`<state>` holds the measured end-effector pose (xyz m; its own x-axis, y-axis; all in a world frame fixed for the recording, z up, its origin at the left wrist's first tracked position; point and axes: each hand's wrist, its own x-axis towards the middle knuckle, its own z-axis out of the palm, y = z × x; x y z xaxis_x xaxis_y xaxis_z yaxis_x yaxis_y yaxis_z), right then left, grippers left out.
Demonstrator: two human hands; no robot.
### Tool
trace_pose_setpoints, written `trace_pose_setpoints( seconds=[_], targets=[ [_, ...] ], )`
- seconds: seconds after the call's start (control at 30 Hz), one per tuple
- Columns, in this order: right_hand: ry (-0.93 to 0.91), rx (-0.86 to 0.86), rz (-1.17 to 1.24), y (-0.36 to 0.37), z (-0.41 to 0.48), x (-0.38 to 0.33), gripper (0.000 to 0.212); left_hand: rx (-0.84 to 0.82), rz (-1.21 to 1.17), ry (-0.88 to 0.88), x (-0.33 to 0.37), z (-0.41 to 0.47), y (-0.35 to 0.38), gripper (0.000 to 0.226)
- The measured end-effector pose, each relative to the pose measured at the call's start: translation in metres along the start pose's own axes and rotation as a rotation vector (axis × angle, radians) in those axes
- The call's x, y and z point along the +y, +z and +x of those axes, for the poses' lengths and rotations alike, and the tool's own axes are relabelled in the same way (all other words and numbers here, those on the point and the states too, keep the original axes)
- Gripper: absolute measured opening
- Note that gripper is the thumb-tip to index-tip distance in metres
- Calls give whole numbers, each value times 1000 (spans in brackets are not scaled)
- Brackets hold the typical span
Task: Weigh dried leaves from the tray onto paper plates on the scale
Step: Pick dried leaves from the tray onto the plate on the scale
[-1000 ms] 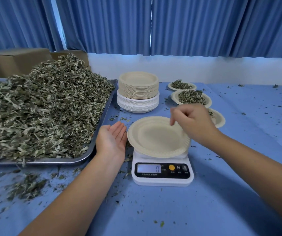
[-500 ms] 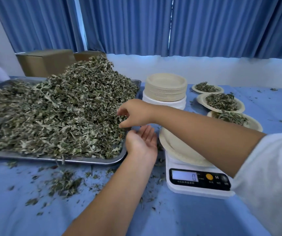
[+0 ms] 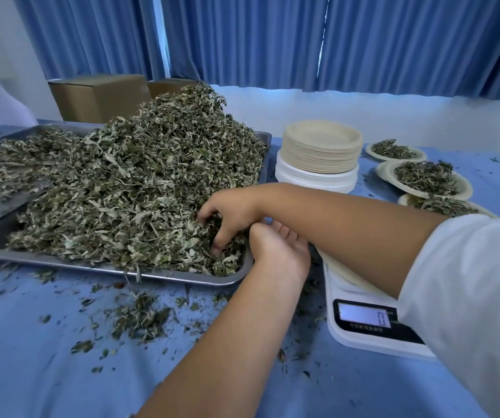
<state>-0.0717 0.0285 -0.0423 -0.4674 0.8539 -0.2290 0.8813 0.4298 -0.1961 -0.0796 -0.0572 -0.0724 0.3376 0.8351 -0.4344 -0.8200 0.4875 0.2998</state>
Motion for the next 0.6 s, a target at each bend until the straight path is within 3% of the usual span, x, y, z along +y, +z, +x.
trace_pose_setpoints(
  seconds=[0.17,0.6],
  targets=[
    [5,80,-26,5,-5,0,56,-18,-26,-9,-2,0,0,34],
    [35,264,65,-24,-21,-1,48,-82,-55,-53,0,3,-3,42]
  ],
)
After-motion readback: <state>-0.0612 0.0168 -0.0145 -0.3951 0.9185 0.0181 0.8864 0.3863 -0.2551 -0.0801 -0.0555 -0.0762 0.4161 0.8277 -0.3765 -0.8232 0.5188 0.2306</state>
